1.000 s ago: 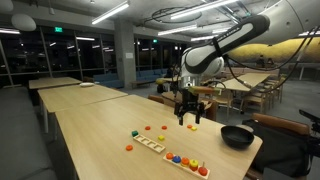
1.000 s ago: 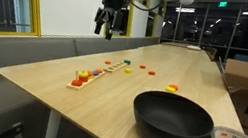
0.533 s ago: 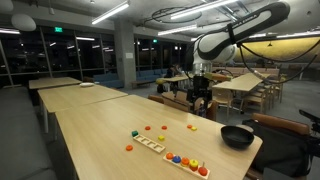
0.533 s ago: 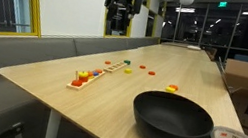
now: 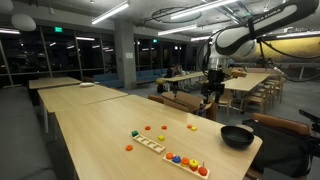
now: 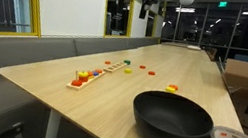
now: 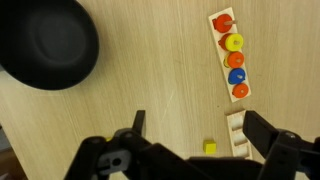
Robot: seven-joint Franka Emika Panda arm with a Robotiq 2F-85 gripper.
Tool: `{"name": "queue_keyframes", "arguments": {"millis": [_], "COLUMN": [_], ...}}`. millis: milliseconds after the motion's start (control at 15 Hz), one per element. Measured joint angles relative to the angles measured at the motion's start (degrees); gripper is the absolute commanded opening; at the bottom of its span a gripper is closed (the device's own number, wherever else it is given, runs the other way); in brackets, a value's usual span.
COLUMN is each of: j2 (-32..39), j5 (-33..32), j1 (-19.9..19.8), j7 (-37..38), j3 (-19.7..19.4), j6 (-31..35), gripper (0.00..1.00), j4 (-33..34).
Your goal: Put the orange object in the middle position on the wooden board
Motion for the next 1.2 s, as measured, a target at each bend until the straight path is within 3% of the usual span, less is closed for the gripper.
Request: {"name": "queue_keyframes", "arguments": {"millis": [600,1200], "j2": [-8.1,-9.8], "j5": [0.0,0.0], "j1": [0.0,0.0], "j7": [-5.7,-5.8], "j3": [-0.6,-0.6], "j6": [-1.2,-1.7], "gripper": [1.00,1.00], "j4": [-4.9,-5.8]}}
